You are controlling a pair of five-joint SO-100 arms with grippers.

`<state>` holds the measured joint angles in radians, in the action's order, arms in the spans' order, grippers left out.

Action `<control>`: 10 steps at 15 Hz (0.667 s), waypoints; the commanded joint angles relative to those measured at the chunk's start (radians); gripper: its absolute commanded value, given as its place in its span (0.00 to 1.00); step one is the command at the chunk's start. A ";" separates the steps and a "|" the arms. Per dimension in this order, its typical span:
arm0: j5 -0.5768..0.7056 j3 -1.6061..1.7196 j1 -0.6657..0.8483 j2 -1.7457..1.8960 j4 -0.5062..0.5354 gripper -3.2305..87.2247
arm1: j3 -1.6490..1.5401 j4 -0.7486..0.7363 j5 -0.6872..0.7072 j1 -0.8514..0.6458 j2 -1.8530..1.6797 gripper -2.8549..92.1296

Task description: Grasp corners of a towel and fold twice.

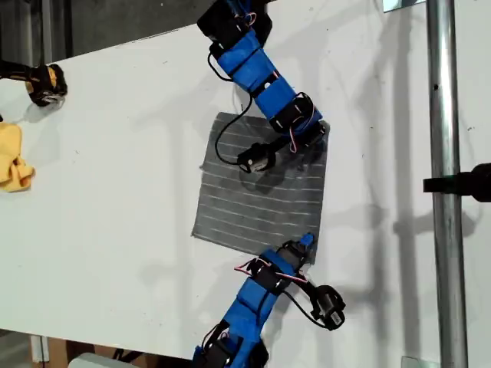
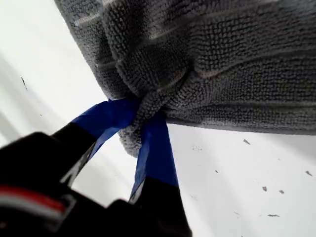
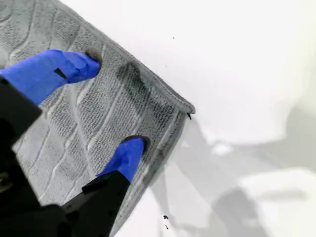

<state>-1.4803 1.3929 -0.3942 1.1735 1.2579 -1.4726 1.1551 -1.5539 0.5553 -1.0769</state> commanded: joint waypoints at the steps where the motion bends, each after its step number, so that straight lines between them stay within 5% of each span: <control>1: -0.049 0.035 0.000 0.012 -0.015 0.34 | 0.009 0.011 -0.005 0.015 -0.017 0.03; 6: -0.086 0.100 0.003 0.009 -0.041 0.28 | 0.009 0.011 -0.008 0.020 -0.015 0.03; 10: -0.118 0.066 -0.003 -0.095 -0.097 0.09 | 0.006 0.028 -0.005 0.015 -0.023 0.03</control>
<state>-1.5892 1.4772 -0.3942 1.1045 1.1720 -1.4726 1.1735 -1.5555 0.5660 -1.0784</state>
